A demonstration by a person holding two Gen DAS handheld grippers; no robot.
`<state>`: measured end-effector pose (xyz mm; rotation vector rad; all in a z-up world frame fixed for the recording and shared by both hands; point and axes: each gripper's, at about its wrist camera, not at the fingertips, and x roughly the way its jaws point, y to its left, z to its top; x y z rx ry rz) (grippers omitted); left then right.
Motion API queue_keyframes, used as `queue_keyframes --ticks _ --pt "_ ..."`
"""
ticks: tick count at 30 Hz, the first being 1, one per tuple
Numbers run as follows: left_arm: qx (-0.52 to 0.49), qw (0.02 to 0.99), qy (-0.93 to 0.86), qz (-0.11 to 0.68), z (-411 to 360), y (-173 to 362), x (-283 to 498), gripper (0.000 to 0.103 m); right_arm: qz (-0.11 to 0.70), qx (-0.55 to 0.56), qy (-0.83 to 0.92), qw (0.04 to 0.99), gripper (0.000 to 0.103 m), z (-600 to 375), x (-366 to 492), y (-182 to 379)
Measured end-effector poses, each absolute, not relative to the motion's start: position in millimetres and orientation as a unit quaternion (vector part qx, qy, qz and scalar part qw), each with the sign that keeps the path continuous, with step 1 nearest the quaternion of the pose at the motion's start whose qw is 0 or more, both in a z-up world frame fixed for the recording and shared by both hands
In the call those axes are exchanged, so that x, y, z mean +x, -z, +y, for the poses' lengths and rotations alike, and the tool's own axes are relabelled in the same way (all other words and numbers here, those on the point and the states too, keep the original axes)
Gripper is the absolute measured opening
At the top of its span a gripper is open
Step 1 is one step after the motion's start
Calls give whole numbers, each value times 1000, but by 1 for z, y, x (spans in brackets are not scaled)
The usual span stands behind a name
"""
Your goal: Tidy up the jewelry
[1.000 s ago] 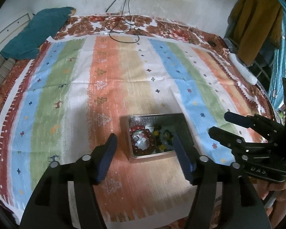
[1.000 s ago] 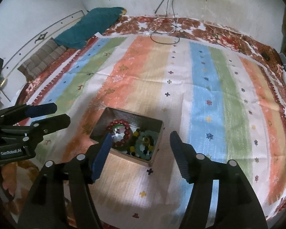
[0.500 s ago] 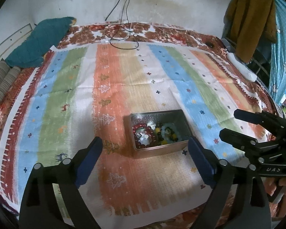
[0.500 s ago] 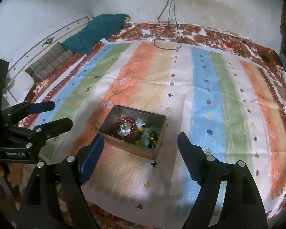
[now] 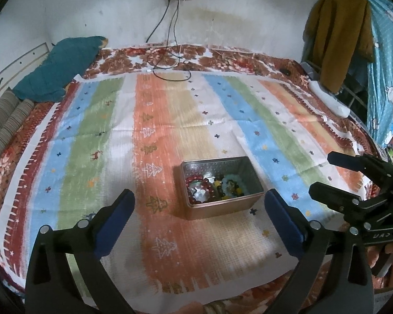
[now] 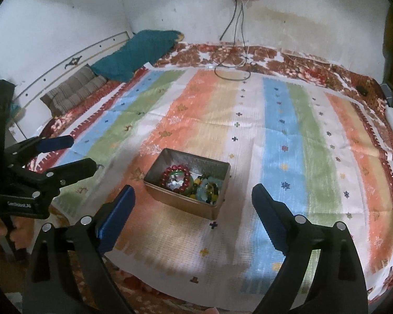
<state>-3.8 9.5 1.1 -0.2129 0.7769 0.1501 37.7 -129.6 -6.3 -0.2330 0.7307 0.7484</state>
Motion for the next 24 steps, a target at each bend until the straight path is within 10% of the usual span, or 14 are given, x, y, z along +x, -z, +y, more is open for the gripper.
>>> queue_keyframes --ticks 24 --pt "-54 945 -86 310 -11 -20 -27 97 295 -92 -362 880 97 -145 18 -6"
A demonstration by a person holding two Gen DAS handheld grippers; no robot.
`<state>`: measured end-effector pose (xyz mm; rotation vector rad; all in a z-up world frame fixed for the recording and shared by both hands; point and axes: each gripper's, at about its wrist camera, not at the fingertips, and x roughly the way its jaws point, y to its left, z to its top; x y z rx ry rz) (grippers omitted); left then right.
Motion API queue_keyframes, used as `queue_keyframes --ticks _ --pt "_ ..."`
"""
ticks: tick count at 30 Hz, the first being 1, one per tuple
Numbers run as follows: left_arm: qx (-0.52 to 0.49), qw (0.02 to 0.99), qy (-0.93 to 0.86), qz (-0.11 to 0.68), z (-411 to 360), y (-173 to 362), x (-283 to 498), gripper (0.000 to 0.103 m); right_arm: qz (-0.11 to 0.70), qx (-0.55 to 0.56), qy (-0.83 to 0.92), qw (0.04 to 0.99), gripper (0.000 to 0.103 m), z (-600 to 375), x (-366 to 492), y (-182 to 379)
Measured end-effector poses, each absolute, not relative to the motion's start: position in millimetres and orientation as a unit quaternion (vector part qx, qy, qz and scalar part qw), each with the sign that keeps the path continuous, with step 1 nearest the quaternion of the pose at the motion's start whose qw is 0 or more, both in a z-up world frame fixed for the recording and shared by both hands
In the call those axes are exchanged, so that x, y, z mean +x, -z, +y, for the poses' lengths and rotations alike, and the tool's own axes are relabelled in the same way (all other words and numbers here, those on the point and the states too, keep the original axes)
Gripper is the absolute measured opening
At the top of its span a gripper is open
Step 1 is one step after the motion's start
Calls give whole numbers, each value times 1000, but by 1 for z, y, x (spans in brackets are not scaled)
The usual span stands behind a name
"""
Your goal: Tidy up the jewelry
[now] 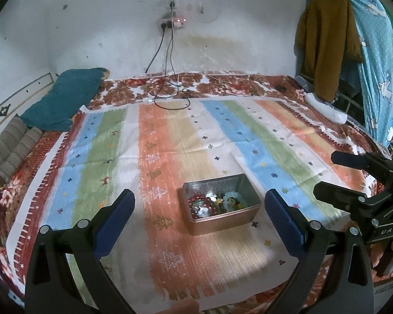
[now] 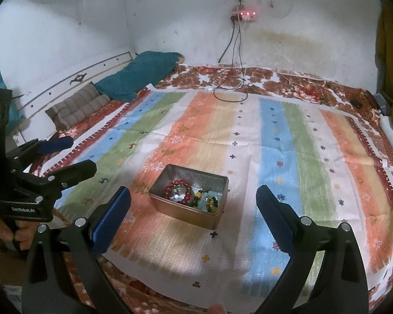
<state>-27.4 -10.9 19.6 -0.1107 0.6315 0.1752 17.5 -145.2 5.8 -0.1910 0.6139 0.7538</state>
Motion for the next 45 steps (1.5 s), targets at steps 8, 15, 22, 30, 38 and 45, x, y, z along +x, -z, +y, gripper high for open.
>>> queue_keyframes --ticks 8,15,22,30,38,45 --pt "-47 946 -83 308 -13 -21 -28 97 287 -83 -363 883 97 -148 18 -8" --pt "-47 947 -79 308 -14 -21 -28 97 281 -83 -367 883 97 -149 16 -8" --pt "-49 947 -77 308 -13 -21 -28 97 282 -81 -369 882 97 -149 14 -9" --pt "-49 947 -76 308 -14 -21 -27 97 282 -81 -370 882 97 -150 15 -9" --pt "-49 947 -76 308 -14 -21 -27 97 276 -86 -371 882 97 -144 9 -9" --pt "-48 947 -76 308 -14 -21 -27 97 278 -82 -372 882 98 -144 8 -8"
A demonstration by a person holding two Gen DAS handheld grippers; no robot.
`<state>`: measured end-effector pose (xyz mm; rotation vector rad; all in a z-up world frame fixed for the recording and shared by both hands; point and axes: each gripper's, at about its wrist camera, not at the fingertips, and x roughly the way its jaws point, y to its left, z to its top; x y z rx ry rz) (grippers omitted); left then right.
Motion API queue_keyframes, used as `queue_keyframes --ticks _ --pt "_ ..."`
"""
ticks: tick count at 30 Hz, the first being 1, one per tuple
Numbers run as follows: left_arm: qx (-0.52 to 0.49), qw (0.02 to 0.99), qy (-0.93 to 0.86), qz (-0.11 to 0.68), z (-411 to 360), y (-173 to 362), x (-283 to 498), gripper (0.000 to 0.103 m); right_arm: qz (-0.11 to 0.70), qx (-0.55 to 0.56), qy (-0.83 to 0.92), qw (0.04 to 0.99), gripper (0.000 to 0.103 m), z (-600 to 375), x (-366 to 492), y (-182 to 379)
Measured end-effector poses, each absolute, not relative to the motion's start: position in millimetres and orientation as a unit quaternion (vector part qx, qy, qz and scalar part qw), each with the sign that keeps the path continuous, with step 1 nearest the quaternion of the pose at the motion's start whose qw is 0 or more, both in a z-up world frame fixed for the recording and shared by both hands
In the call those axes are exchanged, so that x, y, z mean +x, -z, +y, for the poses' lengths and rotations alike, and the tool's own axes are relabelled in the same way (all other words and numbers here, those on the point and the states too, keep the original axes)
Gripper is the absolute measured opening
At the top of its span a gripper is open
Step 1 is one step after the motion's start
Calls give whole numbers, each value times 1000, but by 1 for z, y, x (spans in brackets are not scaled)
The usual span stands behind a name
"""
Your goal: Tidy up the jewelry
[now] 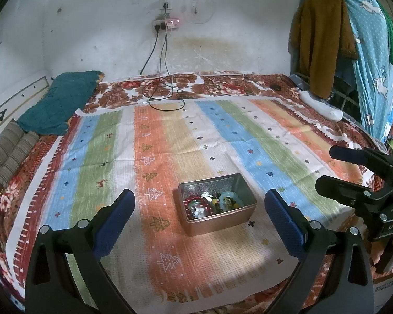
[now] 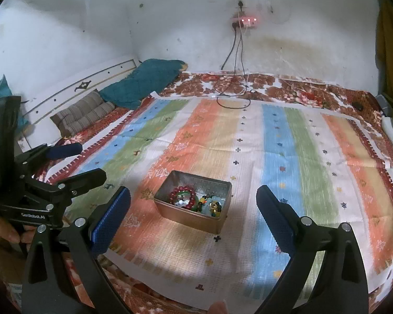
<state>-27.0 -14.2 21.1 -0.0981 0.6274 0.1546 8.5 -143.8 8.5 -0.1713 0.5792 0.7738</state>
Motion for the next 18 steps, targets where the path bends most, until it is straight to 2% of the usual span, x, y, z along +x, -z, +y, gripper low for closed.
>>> queue_keyframes --ticks 18 --pt "-47 947 -76 309 -15 -21 -27 97 279 -81 -371 882 98 -146 7 -7"
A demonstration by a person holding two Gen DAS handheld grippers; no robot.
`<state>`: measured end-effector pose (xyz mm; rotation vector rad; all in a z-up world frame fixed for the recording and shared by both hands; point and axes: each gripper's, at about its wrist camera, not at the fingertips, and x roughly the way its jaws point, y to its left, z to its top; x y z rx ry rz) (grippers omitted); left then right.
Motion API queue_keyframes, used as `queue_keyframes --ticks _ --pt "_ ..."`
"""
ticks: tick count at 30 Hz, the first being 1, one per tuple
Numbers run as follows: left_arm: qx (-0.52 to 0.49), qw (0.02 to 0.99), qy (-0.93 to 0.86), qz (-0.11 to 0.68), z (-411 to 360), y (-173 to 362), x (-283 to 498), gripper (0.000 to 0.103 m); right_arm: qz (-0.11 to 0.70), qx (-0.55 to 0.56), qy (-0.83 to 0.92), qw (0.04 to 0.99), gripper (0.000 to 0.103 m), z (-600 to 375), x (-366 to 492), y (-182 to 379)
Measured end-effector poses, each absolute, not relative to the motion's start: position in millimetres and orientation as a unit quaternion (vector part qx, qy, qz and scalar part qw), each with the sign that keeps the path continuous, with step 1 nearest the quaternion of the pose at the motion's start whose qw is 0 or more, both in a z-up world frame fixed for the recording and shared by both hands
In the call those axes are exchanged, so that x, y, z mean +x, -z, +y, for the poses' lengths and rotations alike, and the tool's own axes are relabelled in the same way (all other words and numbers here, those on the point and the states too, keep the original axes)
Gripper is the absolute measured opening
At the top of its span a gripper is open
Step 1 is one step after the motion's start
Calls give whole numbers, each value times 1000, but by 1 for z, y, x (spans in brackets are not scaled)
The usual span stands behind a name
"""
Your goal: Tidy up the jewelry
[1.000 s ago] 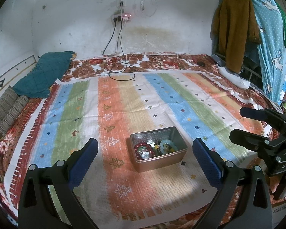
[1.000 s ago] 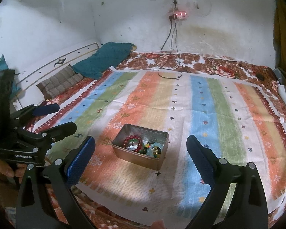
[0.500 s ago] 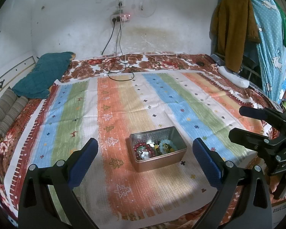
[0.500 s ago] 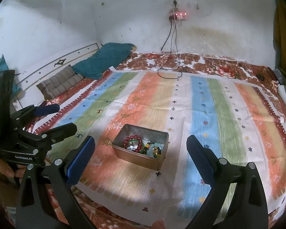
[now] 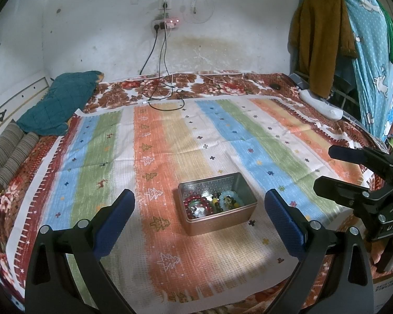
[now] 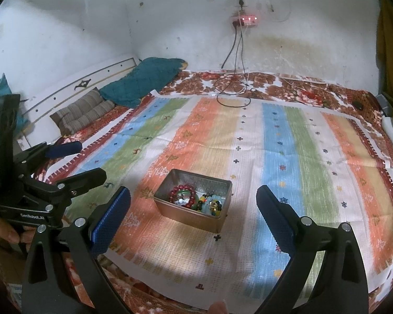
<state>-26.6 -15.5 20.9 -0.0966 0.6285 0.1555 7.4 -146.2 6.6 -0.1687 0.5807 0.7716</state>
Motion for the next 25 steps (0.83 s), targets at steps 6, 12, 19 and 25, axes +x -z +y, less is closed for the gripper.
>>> queue_keyframes --ticks 6,12,19,25 --pt "-48 947 -76 309 -16 -21 -27 97 279 -81 -370 882 98 -146 7 -7" --pt "-47 947 -75 309 -16 -20 -26 97 279 -81 -370 882 98 -146 8 -7" --pt "-48 947 -74 310 -17 -19 -26 97 280 -80 -369 883 98 -147 7 -6" --pt "-46 947 -69 310 -20 -17 -30 97 280 -80 -369 883 98 -148 8 -5"
